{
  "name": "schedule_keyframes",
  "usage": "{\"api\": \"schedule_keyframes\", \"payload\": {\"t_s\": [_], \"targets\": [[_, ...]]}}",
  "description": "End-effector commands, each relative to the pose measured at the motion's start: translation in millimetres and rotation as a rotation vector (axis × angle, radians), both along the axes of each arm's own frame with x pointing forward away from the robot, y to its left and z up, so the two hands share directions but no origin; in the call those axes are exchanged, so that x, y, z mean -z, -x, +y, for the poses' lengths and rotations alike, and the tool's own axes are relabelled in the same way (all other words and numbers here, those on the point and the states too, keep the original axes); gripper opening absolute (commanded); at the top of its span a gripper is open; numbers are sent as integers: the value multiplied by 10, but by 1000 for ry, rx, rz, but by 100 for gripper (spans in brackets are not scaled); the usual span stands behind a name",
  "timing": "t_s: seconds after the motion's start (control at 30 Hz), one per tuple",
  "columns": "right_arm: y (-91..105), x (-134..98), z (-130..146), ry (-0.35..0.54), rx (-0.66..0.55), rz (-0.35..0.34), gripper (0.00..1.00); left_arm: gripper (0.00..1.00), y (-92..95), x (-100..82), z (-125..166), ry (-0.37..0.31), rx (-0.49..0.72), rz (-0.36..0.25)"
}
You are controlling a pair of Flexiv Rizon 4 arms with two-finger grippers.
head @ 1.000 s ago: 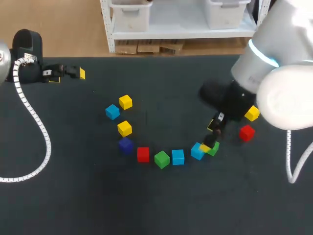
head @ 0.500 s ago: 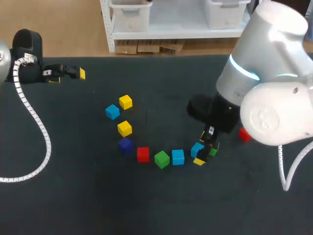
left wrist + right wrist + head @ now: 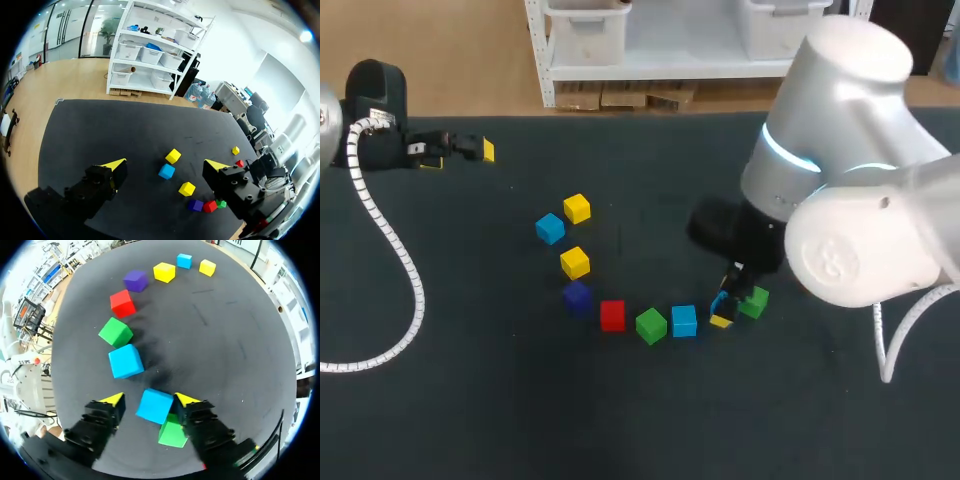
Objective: Place the blue cubes, place green cubes on the blue cubes, place the yellow cubes on the green cubes, then place the red cubes on the yellow cubes, and place purple cube on the red cubes.
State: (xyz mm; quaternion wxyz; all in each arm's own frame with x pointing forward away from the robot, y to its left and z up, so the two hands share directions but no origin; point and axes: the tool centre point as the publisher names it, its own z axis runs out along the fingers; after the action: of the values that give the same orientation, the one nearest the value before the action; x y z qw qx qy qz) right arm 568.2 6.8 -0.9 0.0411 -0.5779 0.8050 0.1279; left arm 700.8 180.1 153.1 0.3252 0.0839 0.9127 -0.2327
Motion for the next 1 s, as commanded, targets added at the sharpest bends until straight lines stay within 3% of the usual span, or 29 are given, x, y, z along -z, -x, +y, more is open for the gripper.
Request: {"api": "schedule_keyframes", "payload": {"t_s": [0.03,0.23,0.33,0.5,0.6,0.77,1.0], "targets": [[5,22,5,37,-1,-32,0,100,6,20,33,13,9,-8],[44,14,-54,78,-35,-39,0,100,6,20,33,13,9,-8],[56,-16,-63,95,-109,-69,0,100,6,20,33,13,9,-8],[-117,-91,-66,115,-233,-170,0,100,6,20,33,13,9,-8],[-295,-132,-39,94,-281,-176,0,100,6,20,33,13,9,-8],[-562,-141,10,67,-367,-153,0,100,6,20,33,13,9,-8],[-888,-196,102,19,-445,-28,0,100,6,20,33,13,9,-8]]}}
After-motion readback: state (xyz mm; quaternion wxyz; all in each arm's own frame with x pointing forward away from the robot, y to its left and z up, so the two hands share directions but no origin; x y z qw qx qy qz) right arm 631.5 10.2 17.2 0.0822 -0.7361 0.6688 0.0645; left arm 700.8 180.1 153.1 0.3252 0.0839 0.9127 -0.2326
